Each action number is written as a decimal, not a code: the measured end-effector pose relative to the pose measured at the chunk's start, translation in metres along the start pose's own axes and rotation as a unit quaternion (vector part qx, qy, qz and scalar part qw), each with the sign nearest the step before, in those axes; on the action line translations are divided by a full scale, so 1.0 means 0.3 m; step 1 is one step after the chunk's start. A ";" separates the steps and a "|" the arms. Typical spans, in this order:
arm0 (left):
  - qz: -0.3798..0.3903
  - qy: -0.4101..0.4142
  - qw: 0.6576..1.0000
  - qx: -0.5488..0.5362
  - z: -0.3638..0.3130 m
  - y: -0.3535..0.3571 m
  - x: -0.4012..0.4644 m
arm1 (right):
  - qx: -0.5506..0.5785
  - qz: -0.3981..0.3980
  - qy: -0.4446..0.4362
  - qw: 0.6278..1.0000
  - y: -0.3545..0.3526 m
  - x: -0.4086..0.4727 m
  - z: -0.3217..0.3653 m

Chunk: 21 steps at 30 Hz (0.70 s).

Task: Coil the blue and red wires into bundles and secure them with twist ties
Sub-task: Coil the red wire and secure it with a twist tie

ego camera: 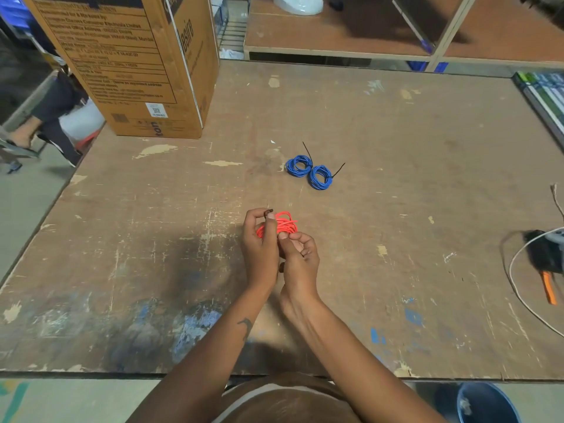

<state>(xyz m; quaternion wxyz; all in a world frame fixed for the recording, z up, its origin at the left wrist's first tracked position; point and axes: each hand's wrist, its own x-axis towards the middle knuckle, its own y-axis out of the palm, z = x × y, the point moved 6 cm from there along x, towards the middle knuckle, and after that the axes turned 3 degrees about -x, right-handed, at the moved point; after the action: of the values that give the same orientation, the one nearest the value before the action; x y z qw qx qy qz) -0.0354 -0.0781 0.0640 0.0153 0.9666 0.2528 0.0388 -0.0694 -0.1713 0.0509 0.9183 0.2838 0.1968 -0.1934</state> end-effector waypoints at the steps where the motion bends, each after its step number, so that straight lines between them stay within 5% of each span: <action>1: -0.001 -0.012 1.000 -0.016 0.007 0.001 0.005 | -0.012 0.005 -0.011 1.000 0.003 -0.002 0.007; 8: -0.025 -0.030 0.997 -0.073 0.005 0.008 0.023 | -0.161 0.066 -0.139 0.975 -0.003 0.020 0.058; 21: -0.023 -0.178 0.967 -0.183 0.062 0.043 0.021 | -0.426 0.210 -0.303 0.826 -0.035 0.022 0.182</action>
<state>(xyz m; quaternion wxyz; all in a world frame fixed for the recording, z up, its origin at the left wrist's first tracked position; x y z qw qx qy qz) -0.0221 -0.0864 0.0465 0.2378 0.9327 0.2565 -0.0884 -0.0549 -0.2137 0.0846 0.9798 -0.1744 -0.0932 0.0314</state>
